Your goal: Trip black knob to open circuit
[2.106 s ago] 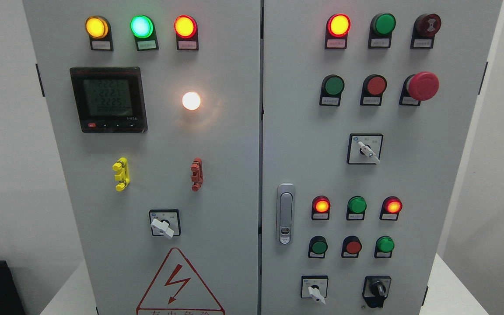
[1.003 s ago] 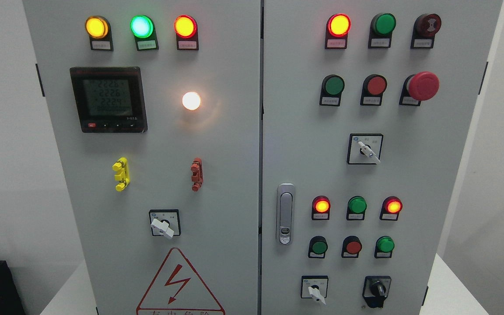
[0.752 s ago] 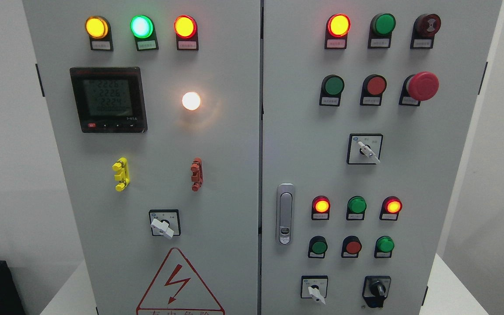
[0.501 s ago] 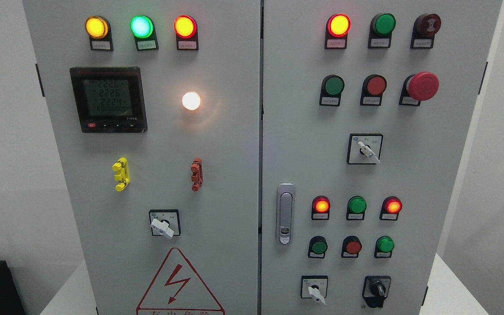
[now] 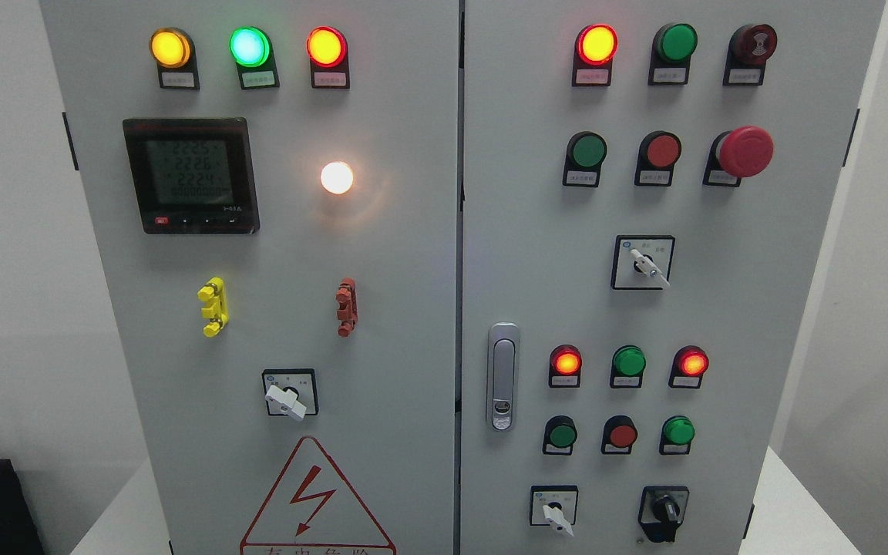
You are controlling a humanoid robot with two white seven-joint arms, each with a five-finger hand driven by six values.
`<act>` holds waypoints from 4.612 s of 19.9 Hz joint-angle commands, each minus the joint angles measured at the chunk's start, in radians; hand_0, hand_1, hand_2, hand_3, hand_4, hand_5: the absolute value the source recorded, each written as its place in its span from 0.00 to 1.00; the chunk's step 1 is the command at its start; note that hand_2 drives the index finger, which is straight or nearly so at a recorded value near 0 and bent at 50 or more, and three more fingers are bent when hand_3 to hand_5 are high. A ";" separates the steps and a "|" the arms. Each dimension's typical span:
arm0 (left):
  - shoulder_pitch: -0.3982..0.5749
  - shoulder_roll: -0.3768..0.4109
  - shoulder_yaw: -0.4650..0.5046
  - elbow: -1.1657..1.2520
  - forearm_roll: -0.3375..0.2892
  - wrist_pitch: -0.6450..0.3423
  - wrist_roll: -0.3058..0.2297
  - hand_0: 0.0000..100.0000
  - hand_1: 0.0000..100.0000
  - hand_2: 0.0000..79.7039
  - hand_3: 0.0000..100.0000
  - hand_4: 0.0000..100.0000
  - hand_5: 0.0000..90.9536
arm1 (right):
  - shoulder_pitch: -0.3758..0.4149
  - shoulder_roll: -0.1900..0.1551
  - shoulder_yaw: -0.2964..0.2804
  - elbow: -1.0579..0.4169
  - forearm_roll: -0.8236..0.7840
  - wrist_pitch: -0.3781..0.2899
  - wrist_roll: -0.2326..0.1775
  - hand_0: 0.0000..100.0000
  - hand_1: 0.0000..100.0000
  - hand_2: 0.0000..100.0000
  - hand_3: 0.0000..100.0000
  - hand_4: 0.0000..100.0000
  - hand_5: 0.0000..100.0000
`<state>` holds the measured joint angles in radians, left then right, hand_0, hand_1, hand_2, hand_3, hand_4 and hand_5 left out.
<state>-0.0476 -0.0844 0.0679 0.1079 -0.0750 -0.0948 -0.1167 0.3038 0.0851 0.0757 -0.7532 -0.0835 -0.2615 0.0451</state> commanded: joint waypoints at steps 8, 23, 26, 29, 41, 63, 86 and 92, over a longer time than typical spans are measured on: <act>0.000 0.000 0.000 -0.025 0.000 -0.002 0.000 0.12 0.39 0.00 0.00 0.00 0.00 | 0.083 -0.039 0.022 -0.558 -0.001 -0.021 -0.028 0.00 0.10 0.00 0.19 0.12 0.00; 0.000 0.000 0.000 -0.025 0.000 -0.002 0.000 0.12 0.39 0.00 0.00 0.00 0.00 | 0.083 -0.090 0.000 -0.778 -0.007 -0.068 -0.065 0.00 0.09 0.00 0.64 0.50 0.27; 0.000 0.000 0.000 -0.025 0.000 -0.002 0.000 0.12 0.39 0.00 0.00 0.00 0.00 | 0.077 -0.096 -0.022 -0.788 -0.010 -0.070 -0.067 0.00 0.09 0.00 0.72 0.57 0.37; 0.000 0.000 0.000 -0.025 0.000 -0.002 0.000 0.12 0.39 0.00 0.00 0.00 0.00 | 0.075 -0.110 -0.028 -0.821 -0.067 -0.082 -0.080 0.00 0.08 0.00 0.79 0.68 0.53; 0.000 0.000 0.000 -0.025 0.000 -0.002 0.000 0.12 0.39 0.00 0.00 0.00 0.00 | 0.044 -0.177 -0.040 -0.939 -0.134 -0.071 -0.082 0.00 0.08 0.00 0.89 0.80 0.69; 0.000 0.000 0.000 -0.025 0.000 0.000 0.000 0.12 0.39 0.00 0.00 0.00 0.00 | -0.100 -0.202 -0.043 -0.996 -0.196 0.019 -0.080 0.00 0.07 0.00 0.91 0.83 0.72; 0.000 0.000 0.000 -0.025 0.001 -0.002 0.000 0.12 0.39 0.00 0.00 0.00 0.00 | -0.203 -0.200 -0.034 -1.005 -0.194 0.077 -0.077 0.00 0.06 0.00 0.99 0.91 0.82; 0.000 0.000 0.000 -0.025 0.000 -0.002 0.000 0.12 0.39 0.00 0.00 0.00 0.00 | -0.219 -0.199 -0.031 -1.006 -0.194 0.077 -0.074 0.00 0.06 0.00 0.99 0.91 0.82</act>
<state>-0.0476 -0.0843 0.0678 0.1079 -0.0750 -0.0965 -0.1166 0.1047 -0.1154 0.0276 -1.7546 -0.2777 -0.1843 -0.0311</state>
